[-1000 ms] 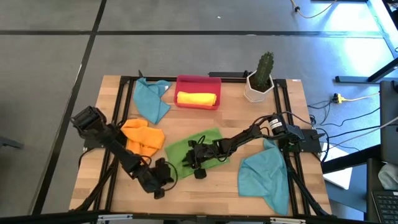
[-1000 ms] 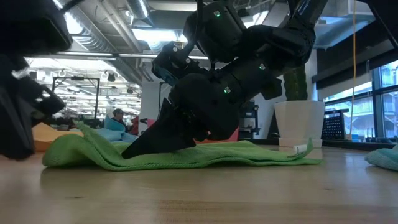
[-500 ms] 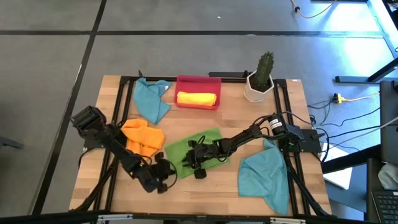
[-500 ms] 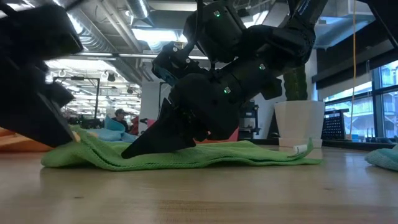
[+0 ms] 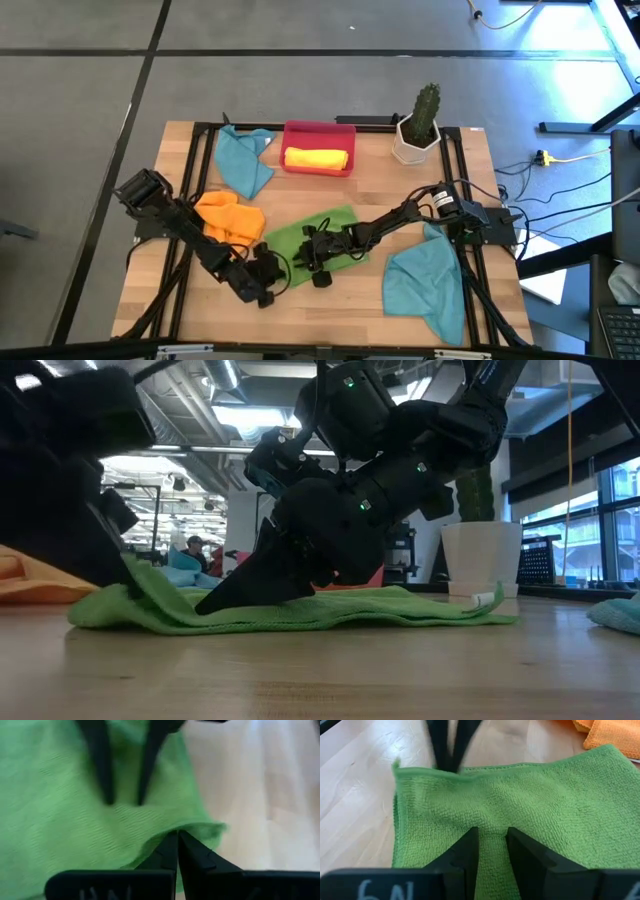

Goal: Roll microfiber towels into tight, uniform cylinder then place into a basket
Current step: Roll the green towel

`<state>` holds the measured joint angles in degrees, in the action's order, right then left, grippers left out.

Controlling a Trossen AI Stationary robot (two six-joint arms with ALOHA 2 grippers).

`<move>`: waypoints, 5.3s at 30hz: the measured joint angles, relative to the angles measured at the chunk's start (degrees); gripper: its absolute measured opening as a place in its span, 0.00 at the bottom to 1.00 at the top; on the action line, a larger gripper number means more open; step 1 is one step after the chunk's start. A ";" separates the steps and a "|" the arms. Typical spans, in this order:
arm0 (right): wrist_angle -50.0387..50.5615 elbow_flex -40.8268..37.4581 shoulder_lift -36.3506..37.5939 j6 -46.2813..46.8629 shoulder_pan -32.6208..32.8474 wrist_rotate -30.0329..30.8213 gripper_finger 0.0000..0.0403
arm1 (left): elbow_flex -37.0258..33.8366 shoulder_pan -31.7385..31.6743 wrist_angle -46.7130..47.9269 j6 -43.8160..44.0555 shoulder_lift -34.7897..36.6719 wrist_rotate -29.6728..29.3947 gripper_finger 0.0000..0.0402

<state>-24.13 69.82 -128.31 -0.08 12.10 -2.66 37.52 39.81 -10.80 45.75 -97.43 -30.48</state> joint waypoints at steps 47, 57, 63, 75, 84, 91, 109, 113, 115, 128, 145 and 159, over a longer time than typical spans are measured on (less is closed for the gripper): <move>1.60 -0.12 2.29 -0.22 3.39 -1.55 0.27 | 8.22 1.37 14.18 -17.47 0.09 -1.24 0.01; 1.90 -0.04 2.38 0.12 4.69 -1.53 0.27 | 12.28 -0.43 15.52 -28.78 0.09 -0.91 0.03; 5.00 -0.02 3.40 1.28 6.33 -1.49 0.27 | 21.69 -0.41 31.64 -31.97 0.09 -1.13 0.04; 21.90 0.09 19.10 0.95 14.31 9.85 0.27 | 35.18 5.09 52.32 -32.62 0.07 -9.61 0.03; 26.81 0.09 22.56 3.06 22.77 24.45 0.27 | 24.25 5.06 52.07 -27.36 0.02 -10.33 0.10; 27.37 0.09 22.56 5.99 24.50 29.32 0.27 | 18.08 2.10 39.74 -31.37 0.02 -5.63 0.30; 30.04 0.05 22.53 15.12 25.22 31.76 0.27 | 13.81 0.75 25.71 -44.95 -5.56 -1.47 0.36; 30.09 0.02 22.53 15.50 25.62 33.49 0.27 | 13.86 0.70 23.74 -45.22 -6.25 -2.28 0.36; 30.12 0.02 22.53 15.87 25.62 33.67 0.27 | 14.09 0.89 23.41 -46.47 -6.14 -2.04 0.36; 32.26 0.02 22.49 17.88 25.64 34.10 0.27 | 16.57 1.23 23.58 -47.86 -6.25 -1.89 0.36; 32.32 0.02 22.49 17.86 25.66 34.10 0.27 | 16.63 1.19 18.33 -49.34 -8.41 -1.75 0.36; 32.32 0.02 22.49 17.86 25.66 34.10 0.27 | 16.63 1.23 15.88 -52.48 -8.39 -0.54 0.32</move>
<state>8.19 69.84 -105.82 17.78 37.76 31.44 54.15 41.04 5.08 -6.74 -105.82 -31.01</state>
